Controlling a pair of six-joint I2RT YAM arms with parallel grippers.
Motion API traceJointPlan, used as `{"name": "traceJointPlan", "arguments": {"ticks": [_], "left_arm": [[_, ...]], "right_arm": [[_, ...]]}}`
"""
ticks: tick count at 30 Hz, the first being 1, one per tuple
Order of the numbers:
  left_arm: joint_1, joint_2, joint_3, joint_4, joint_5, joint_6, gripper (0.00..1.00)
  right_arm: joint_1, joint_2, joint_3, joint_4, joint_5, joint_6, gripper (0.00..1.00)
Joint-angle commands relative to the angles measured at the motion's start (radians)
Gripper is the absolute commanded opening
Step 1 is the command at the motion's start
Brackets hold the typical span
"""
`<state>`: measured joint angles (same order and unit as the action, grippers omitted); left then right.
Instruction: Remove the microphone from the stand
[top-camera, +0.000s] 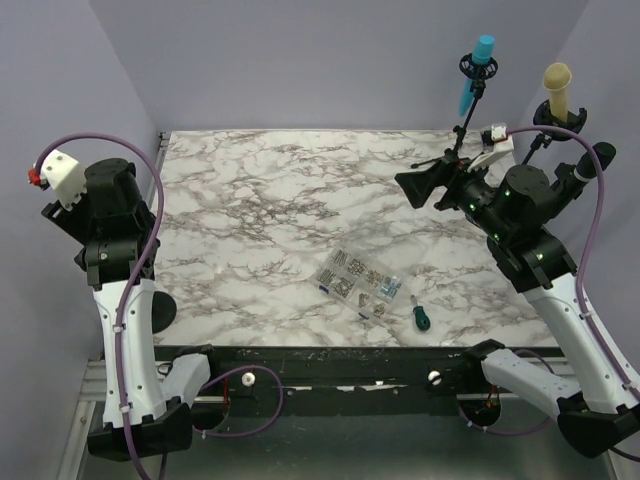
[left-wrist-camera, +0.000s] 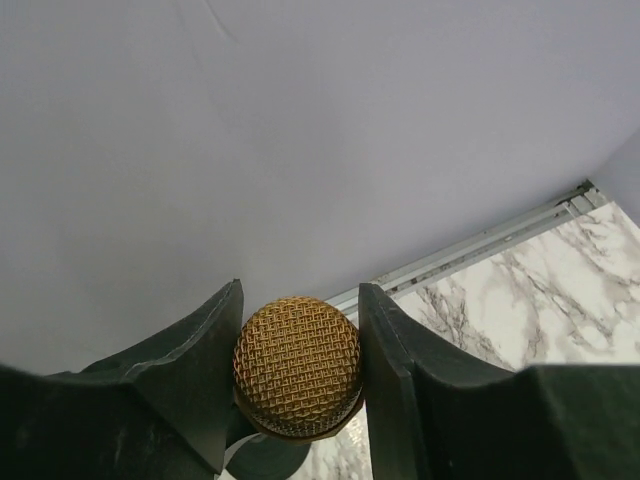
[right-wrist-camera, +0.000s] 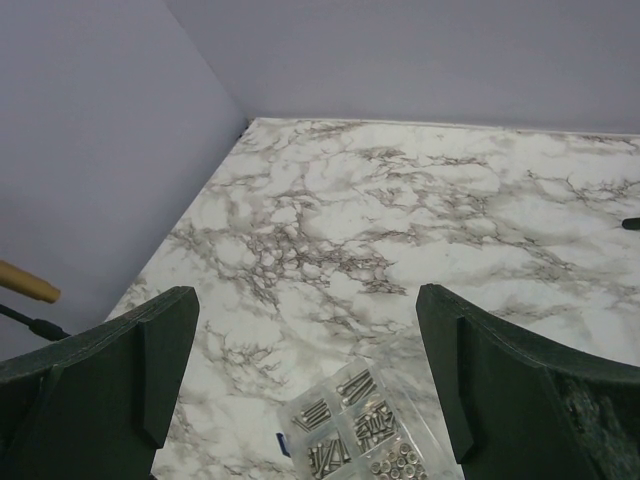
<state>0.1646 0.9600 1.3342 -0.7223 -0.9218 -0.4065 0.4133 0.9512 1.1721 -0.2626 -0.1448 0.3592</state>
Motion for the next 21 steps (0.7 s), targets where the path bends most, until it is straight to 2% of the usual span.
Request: {"name": "traceJointPlan", "arguments": {"ticks": [1,3,6,7,21], "left_arm": [[0.007,-0.011,0.021,-0.004,0.088,0.000,0.36],[0.007,-0.025,0.026,-0.010,0.124,0.004,0.26],[0.007,-0.044,0.031,-0.026,0.202,0.015,0.02],[0.007,-0.052,0.034,-0.029,0.227,0.023,0.00],[0.006,-0.137,0.047,-0.043,0.699,0.134,0.00]], "right_arm": [[0.007,0.002,0.015,0.002,-0.021,0.004,1.00],[0.007,0.002,0.015,0.002,-0.019,0.003,1.00],[0.007,0.006,0.014,0.006,-0.022,0.006,1.00],[0.007,0.010,0.014,0.008,-0.025,0.007,1.00],[0.007,0.041,0.006,0.018,-0.058,0.021,1.00]]}}
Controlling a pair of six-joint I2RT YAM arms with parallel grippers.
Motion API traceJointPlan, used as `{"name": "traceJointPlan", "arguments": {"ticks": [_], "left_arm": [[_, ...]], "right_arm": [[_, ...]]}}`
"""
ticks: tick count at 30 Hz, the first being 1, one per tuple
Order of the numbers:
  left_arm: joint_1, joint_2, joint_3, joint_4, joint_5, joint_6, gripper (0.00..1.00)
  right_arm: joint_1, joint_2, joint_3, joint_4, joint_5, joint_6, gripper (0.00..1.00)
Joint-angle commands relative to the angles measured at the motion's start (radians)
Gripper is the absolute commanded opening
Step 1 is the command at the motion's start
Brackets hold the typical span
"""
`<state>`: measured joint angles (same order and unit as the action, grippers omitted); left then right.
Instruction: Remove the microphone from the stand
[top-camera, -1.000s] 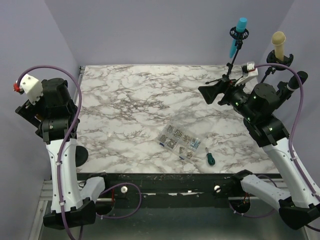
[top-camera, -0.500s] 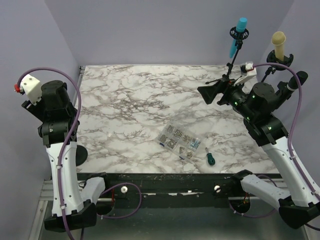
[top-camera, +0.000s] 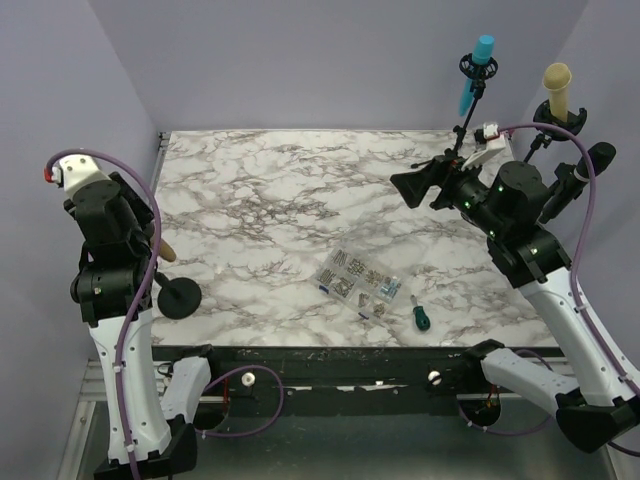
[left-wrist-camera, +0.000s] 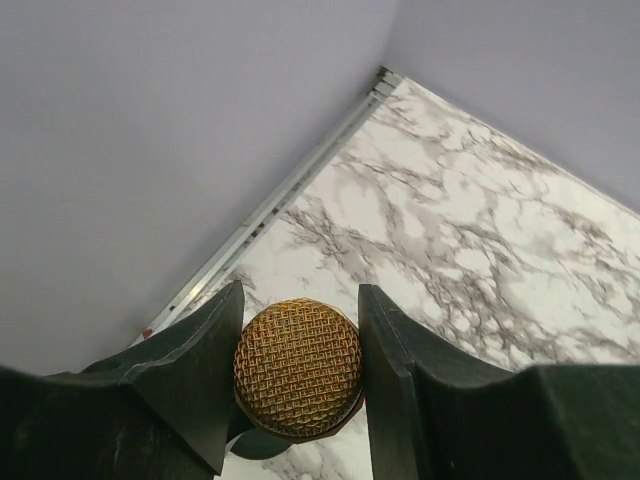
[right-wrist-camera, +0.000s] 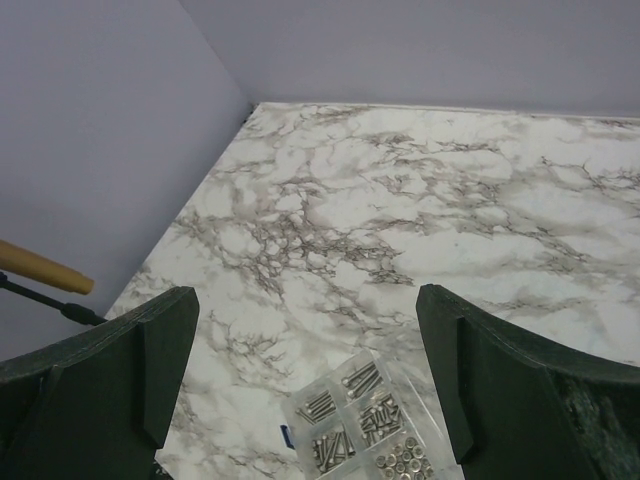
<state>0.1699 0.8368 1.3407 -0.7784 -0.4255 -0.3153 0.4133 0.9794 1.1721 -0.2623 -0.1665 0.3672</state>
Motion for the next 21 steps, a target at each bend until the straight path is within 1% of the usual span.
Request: {"name": "traceJointPlan", "arguments": {"ticks": [1,4,8,12,16,21], "left_arm": [[0.000,-0.015,0.044,0.009,0.234,0.045,0.00],[-0.004,-0.020,0.046,0.006,0.324,0.057,0.00],[-0.027,-0.034,0.015,0.046,0.464,0.091,0.00],[-0.071,-0.031,-0.003,0.051,0.551,0.109,0.00],[-0.153,-0.029,-0.025,0.055,0.568,0.114,0.00],[-0.237,-0.013,-0.017,0.040,0.570,0.089,0.00]], "right_arm": [[0.007,0.015,0.005,0.018,-0.037,0.016,1.00],[0.007,0.024,0.000,0.024,-0.024,0.023,1.00],[0.007,0.056,0.008,0.022,0.015,0.050,1.00],[0.007,0.107,0.029,0.016,-0.017,0.051,1.00],[0.007,0.162,0.043,-0.008,0.022,0.083,1.00],[0.016,0.269,0.123,-0.095,0.051,0.135,1.00]]}}
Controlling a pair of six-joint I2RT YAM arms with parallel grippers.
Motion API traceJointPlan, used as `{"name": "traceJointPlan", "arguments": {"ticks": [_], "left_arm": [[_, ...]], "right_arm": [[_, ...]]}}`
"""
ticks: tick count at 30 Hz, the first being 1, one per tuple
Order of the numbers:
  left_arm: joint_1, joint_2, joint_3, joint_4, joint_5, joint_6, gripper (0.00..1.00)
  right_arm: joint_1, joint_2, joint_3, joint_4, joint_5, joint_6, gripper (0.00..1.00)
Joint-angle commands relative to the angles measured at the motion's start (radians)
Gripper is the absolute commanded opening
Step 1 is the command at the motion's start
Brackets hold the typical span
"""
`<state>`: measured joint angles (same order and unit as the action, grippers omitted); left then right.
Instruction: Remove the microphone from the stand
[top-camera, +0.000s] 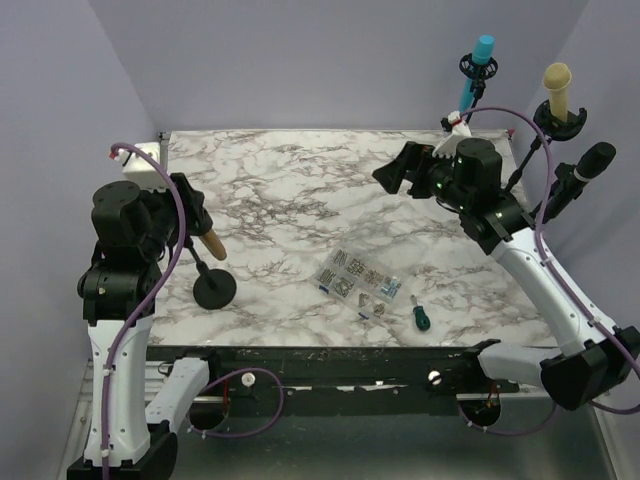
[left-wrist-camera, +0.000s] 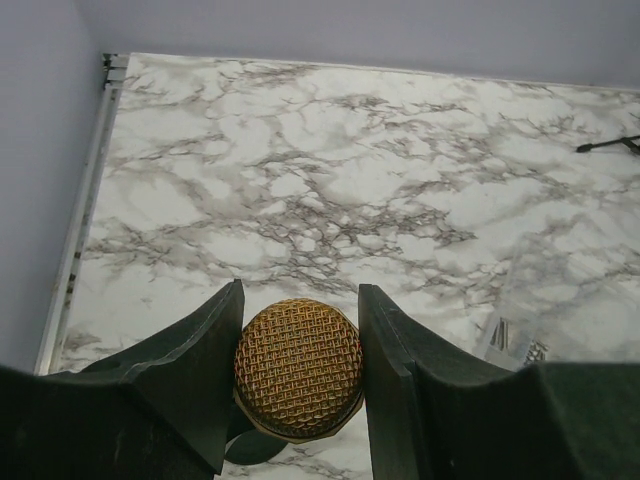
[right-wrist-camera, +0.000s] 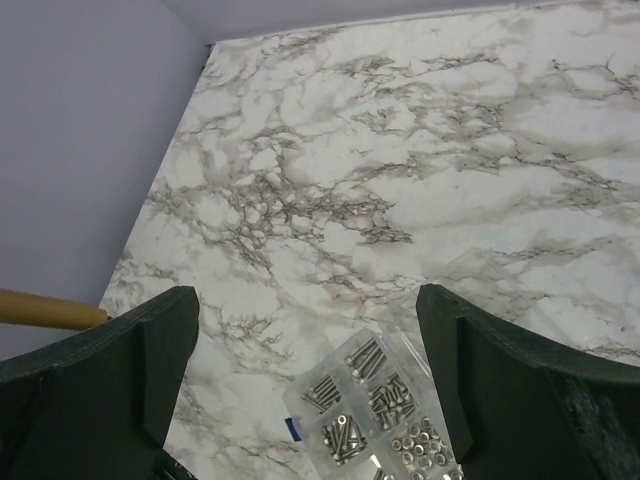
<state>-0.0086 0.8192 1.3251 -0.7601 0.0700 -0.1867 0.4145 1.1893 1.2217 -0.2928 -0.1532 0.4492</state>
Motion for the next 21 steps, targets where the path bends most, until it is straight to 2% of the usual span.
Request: {"name": "traceJointPlan", "arguments": {"ticks": [1,7,11,15,19,21], "left_arm": [[-0.074,0.005,0.005,0.017,0.069,-0.046,0.00],[-0.127,0.010,0.030,-0.007,0.090,-0.110,0.00],[-0.162,0.019,0.038,-0.015,0.101,-0.148,0.00],[-0.212,0.042,0.066,-0.045,0.051,-0.177,0.00],[-0.280,0.075,0.110,-0.076,-0.022,-0.197,0.00],[-0.318,0.093,0.128,-0.083,-0.051,-0.206,0.00]], "right_arm": [[0.025,0.074,0.082,-0.071,0.051,0.065,1.00],[0.179,0.146,0.129,-0.104,0.246,0.069,1.00],[0.295,0.268,0.245,-0.219,0.426,0.064,1.00],[0.441,0.383,0.367,-0.297,0.596,-0.009,1.00],[0.526,0.388,0.349,-0.229,0.626,-0.038,1.00],[0.531,0.333,0.271,-0.110,0.581,-0.041,1.00]]}}
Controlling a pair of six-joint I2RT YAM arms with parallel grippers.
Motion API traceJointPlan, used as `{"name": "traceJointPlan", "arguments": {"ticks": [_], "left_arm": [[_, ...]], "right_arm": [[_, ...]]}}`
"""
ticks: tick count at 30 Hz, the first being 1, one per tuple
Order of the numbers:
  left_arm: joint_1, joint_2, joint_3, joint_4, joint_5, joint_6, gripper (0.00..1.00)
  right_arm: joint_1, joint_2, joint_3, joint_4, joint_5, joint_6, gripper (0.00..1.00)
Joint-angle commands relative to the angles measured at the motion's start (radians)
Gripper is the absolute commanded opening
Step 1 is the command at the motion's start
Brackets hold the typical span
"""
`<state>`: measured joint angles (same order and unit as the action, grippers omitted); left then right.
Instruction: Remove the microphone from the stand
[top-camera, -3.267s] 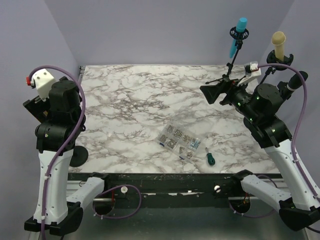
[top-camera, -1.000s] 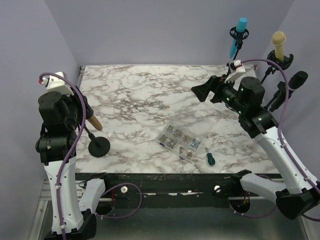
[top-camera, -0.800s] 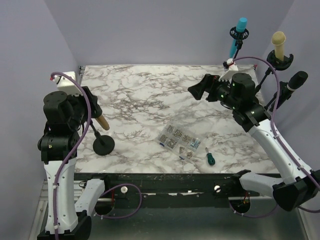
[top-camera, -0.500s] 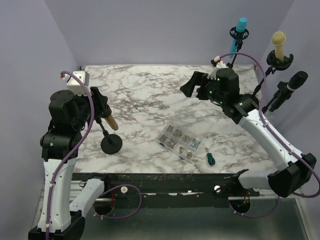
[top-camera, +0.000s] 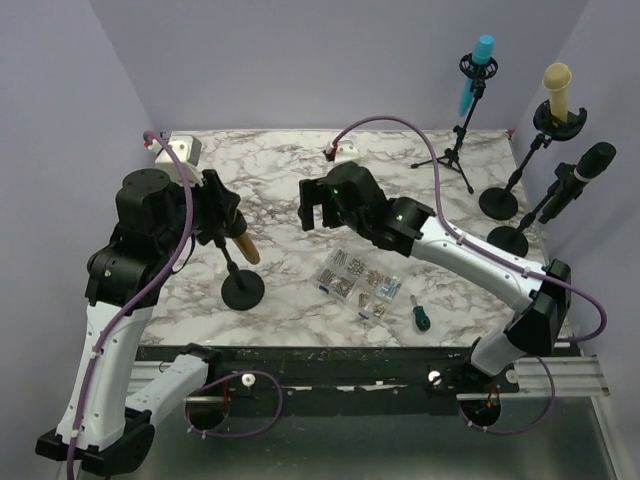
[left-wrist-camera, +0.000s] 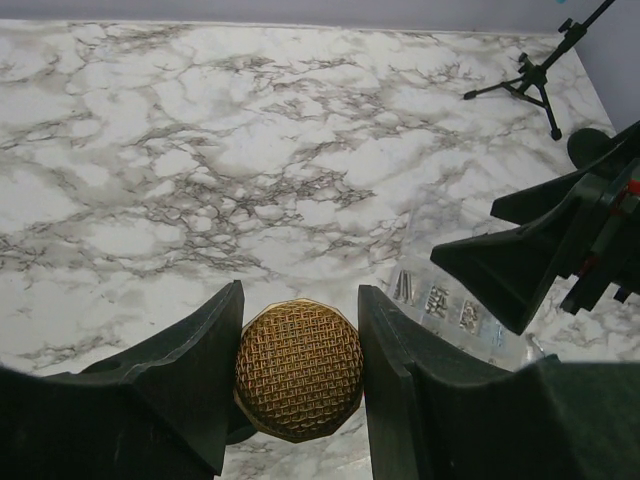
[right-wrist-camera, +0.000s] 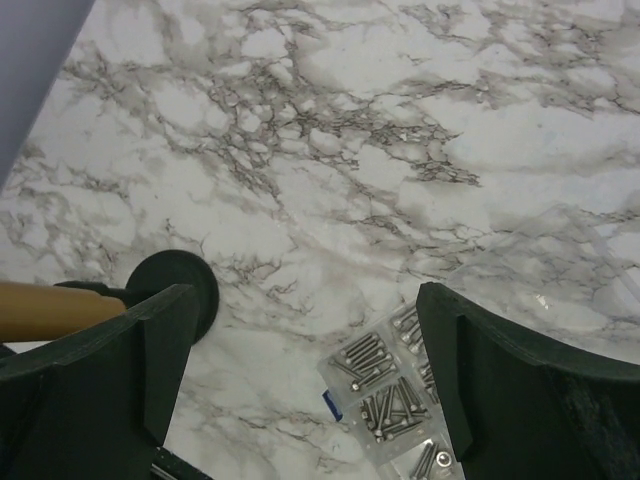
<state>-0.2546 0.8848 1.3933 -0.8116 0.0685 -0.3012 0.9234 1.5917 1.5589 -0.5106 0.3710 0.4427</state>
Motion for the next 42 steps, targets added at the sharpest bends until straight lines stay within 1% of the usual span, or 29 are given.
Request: {"name": "traceJointPlan", "arguments": {"ticks": [1,3,7,8,9,12,14,15,17,18,22,25,32,37,40,42], "left_arm": [[-0.091,0.036,0.066,-0.035,-0.056,-0.094,0.00],[-0.113,0.057,0.087,-0.050,-0.061,-0.102,0.00],[-0.115,0.086,0.114,-0.079,-0.101,-0.092,0.00],[-0.115,0.085,0.111,-0.077,-0.100,-0.091,0.02],[-0.116,0.079,0.104,-0.068,-0.096,-0.090,0.08],[-0.116,0.046,0.073,-0.033,-0.080,-0.089,0.41],[-0.115,0.029,0.063,-0.026,-0.087,-0.083,0.64],[-0.114,0.019,0.058,-0.022,-0.087,-0.077,0.71],[-0.115,0.000,0.047,-0.009,-0.084,-0.069,0.92],[-0.115,-0.009,0.044,-0.006,-0.082,-0.067,0.98],[-0.115,-0.043,0.040,-0.005,-0.083,-0.054,0.99],[-0.115,-0.108,0.017,0.010,-0.100,-0.034,0.98],[-0.115,-0.380,-0.109,0.054,-0.312,-0.016,0.98],[-0.115,-0.514,-0.184,0.032,-0.339,-0.010,0.98],[-0.115,-0.564,-0.225,0.020,-0.343,-0.016,0.98],[-0.114,-0.578,-0.231,-0.011,-0.357,-0.034,0.98]], "right_arm": [[0.023,-0.106,-0.112,0.169,0.032,-0.043,1.00],[0.023,-0.149,-0.195,0.269,-0.037,-0.063,1.00],[0.023,-0.132,-0.175,0.225,-0.159,-0.096,1.00],[0.024,-0.143,-0.193,0.248,-0.201,-0.103,1.00],[0.023,-0.157,-0.222,0.284,-0.226,-0.102,1.00],[0.027,-0.174,-0.246,0.315,-0.256,-0.104,1.00],[0.040,-0.153,-0.208,0.272,-0.226,-0.112,1.00],[0.052,-0.140,-0.188,0.251,-0.212,-0.121,1.00],[0.081,-0.135,-0.166,0.240,-0.163,-0.124,1.00],[0.098,-0.137,-0.163,0.244,-0.150,-0.124,1.00],[0.153,-0.154,-0.155,0.277,-0.108,-0.099,1.00],[0.212,-0.165,-0.141,0.294,-0.053,-0.101,1.00],[0.342,-0.165,-0.079,0.361,0.012,-0.145,1.00],[0.384,-0.075,0.056,0.334,0.096,-0.161,1.00],[0.408,-0.020,0.119,0.337,0.141,-0.175,0.99],[0.431,0.030,0.175,0.330,0.199,-0.204,0.98]]}}
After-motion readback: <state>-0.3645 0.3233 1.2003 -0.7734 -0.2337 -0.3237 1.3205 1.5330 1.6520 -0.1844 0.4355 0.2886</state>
